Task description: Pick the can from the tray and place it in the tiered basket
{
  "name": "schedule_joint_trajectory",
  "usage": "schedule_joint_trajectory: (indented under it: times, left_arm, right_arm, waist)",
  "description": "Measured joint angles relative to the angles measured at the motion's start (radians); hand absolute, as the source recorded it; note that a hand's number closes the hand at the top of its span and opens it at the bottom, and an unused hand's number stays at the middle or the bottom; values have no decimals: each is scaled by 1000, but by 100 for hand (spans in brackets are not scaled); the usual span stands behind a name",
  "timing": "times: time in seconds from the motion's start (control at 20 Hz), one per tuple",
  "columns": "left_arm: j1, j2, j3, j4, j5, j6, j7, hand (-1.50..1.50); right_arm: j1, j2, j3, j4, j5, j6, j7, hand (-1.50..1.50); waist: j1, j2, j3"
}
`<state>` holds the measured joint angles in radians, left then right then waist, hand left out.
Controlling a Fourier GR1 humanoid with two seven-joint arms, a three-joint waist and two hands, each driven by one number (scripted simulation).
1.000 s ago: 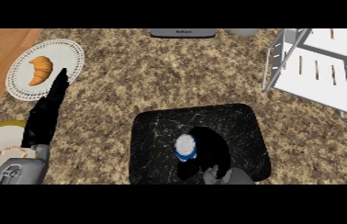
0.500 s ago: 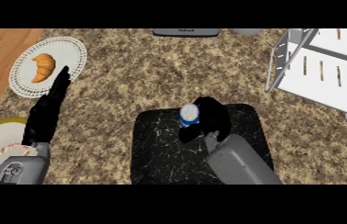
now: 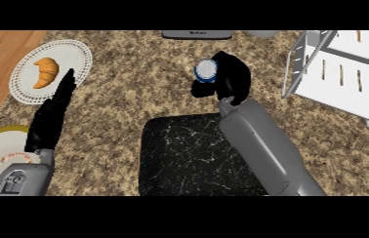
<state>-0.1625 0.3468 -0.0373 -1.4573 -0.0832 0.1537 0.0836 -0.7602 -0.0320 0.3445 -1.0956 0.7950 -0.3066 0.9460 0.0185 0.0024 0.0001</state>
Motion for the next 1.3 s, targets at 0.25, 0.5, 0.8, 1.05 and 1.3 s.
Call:
schedule_joint_trajectory:
  times: [0.25,0.5,0.8,1.05,1.3]
  left_arm:
    - [7,7,21,17,5,-9,-18,0]
    - [2,-6,30,34,-1,-4,-29,0]
    - [12,-13,35,15,-13,-6,-22,0]
    - [4,-31,28,0,-31,-7,3,0]
    - [-4,-45,34,12,-40,-10,-7,0]
  right_arm:
    - [-103,-56,-49,-30,120,-66,18,150]
    - [-180,-130,-91,-79,213,-34,56,150]
    - [-229,-235,-159,-120,211,127,50,150]
    - [-232,-288,-248,-119,145,166,-32,150]
    - [-227,-349,-276,-47,157,192,-124,150]
  waist:
    - [-11,-3,-1]
    - [-18,-5,-1]
    - [-20,-6,-1]
    - [-16,-4,0]
    - [-13,-1,0]
